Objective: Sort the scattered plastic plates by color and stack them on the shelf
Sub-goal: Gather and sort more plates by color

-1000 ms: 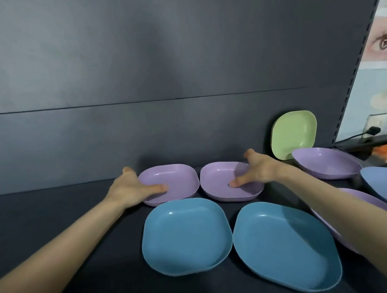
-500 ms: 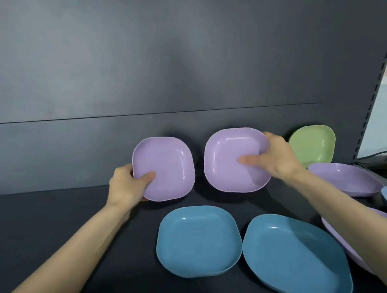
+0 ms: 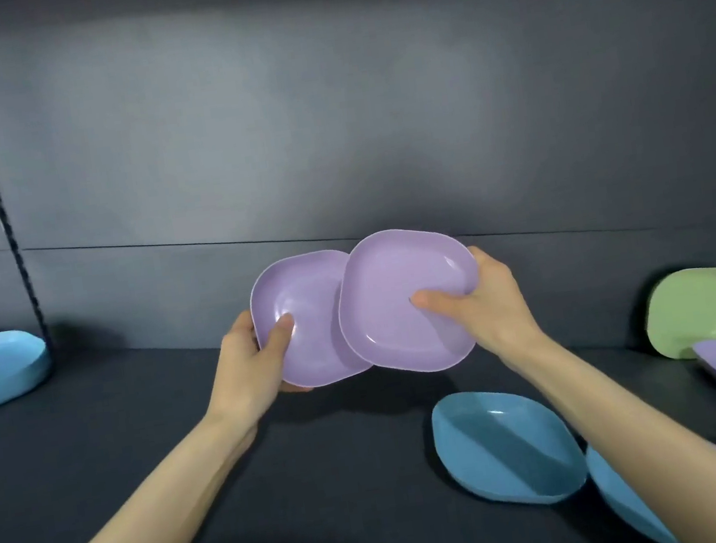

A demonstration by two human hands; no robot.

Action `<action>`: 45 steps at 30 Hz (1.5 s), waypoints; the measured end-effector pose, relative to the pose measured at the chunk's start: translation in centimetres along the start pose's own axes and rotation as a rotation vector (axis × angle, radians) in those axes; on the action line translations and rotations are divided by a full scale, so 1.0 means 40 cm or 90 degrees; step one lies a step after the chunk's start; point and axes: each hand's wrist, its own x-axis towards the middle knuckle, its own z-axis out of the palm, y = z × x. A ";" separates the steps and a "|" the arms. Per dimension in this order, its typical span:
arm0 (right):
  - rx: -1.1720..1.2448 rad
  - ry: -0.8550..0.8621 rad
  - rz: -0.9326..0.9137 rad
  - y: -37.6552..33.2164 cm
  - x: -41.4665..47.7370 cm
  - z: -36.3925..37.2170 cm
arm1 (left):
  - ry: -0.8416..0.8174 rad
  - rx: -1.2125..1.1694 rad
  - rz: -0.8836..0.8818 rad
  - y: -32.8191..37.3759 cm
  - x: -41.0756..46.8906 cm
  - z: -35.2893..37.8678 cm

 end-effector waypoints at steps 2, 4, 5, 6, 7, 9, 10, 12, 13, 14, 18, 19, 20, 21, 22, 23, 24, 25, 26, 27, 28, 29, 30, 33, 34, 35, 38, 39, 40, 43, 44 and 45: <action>0.020 -0.025 -0.003 -0.031 -0.018 0.085 | -0.009 -0.006 0.004 0.007 -0.013 -0.082; 0.039 -0.051 -0.010 -0.064 -0.040 0.181 | -0.012 -0.005 0.005 0.013 -0.024 -0.176; 0.047 -0.062 -0.014 -0.081 -0.053 0.233 | -0.014 -0.003 0.005 0.014 -0.029 -0.226; 0.053 -0.073 -0.018 -0.099 -0.066 0.287 | -0.019 0.000 0.006 0.014 -0.034 -0.276; 0.057 -0.085 -0.023 -0.118 -0.080 0.342 | -0.024 0.004 0.007 0.012 -0.039 -0.328; 0.066 -0.110 -0.029 -0.156 -0.108 0.455 | -0.030 0.011 0.003 0.004 -0.047 -0.430; 0.074 -0.123 -0.031 -0.173 -0.124 0.511 | -0.029 0.013 -0.002 -0.002 -0.051 -0.481; 0.089 -0.146 -0.032 -0.205 -0.152 0.618 | -0.024 0.016 -0.013 -0.014 -0.053 -0.581; 0.091 -0.159 -0.033 -0.221 -0.164 0.668 | -0.020 0.015 -0.021 -0.019 -0.054 -0.629; 0.092 -0.174 -0.034 -0.236 -0.174 0.715 | -0.016 0.014 -0.030 -0.024 -0.055 -0.676; 0.101 -0.229 -0.054 -0.296 -0.191 0.877 | -0.012 0.027 -0.053 -0.033 -0.039 -0.841; 0.104 -0.246 -0.060 -0.310 -0.191 0.913 | -0.009 0.032 -0.055 -0.035 -0.029 -0.877; 0.106 -0.264 -0.064 -0.322 -0.188 0.948 | -0.007 0.033 -0.054 -0.037 -0.018 -0.910; 0.106 -0.281 -0.067 -0.331 -0.183 0.981 | -0.005 0.030 -0.053 -0.039 -0.004 -0.939; 0.101 -0.294 -0.070 -0.338 -0.176 1.013 | -0.003 0.024 -0.054 -0.043 0.010 -0.967; 0.094 -0.304 -0.074 -0.344 -0.167 1.045 | -0.002 0.020 -0.056 -0.049 0.025 -0.994; 0.087 -0.311 -0.076 -0.348 -0.157 1.075 | -0.002 0.019 -0.059 -0.057 0.041 -1.020; 0.085 -0.317 -0.077 -0.353 -0.146 1.104 | -0.002 0.021 -0.064 -0.065 0.056 -1.044; 0.086 -0.325 -0.076 -0.356 -0.136 1.133 | -0.002 0.025 -0.069 -0.074 0.072 -1.069; 0.088 -0.332 -0.073 -0.357 -0.125 1.162 | 0.000 0.028 -0.075 -0.086 0.091 -1.092; 0.085 -0.338 -0.070 -0.357 -0.113 1.191 | 0.005 0.030 -0.082 -0.098 0.110 -1.115; 0.075 -0.340 -0.072 -0.354 -0.102 1.221 | 0.012 0.032 -0.087 -0.111 0.130 -1.136; 0.062 -0.340 -0.077 -0.350 -0.091 1.250 | 0.018 0.036 -0.089 -0.124 0.150 -1.157; 0.016 -0.326 -0.087 -0.345 -0.044 1.329 | 0.038 0.050 -0.092 -0.150 0.219 -1.212; 0.002 -0.321 -0.087 -0.345 -0.028 1.350 | 0.043 0.056 -0.093 -0.157 0.243 -1.230; -0.013 -0.322 -0.091 -0.346 -0.011 1.371 | 0.048 0.063 -0.091 -0.163 0.267 -1.246; -0.043 -0.329 -0.104 -0.354 0.036 1.432 | 0.056 0.094 -0.073 -0.180 0.339 -1.296; -0.049 -0.326 -0.098 -0.356 0.048 1.453 | 0.061 0.104 -0.068 -0.186 0.362 -1.311; -0.051 -0.324 -0.090 -0.356 0.059 1.473 | 0.068 0.118 -0.063 -0.194 0.384 -1.326; -0.036 -0.320 -0.055 -0.356 0.086 1.536 | 0.082 0.180 -0.051 -0.220 0.452 -1.376; -0.034 -0.317 -0.044 -0.356 0.095 1.555 | 0.083 0.205 -0.048 -0.229 0.474 -1.393; -0.040 -0.314 -0.036 -0.356 0.103 1.574 | 0.081 0.229 -0.045 -0.239 0.497 -1.409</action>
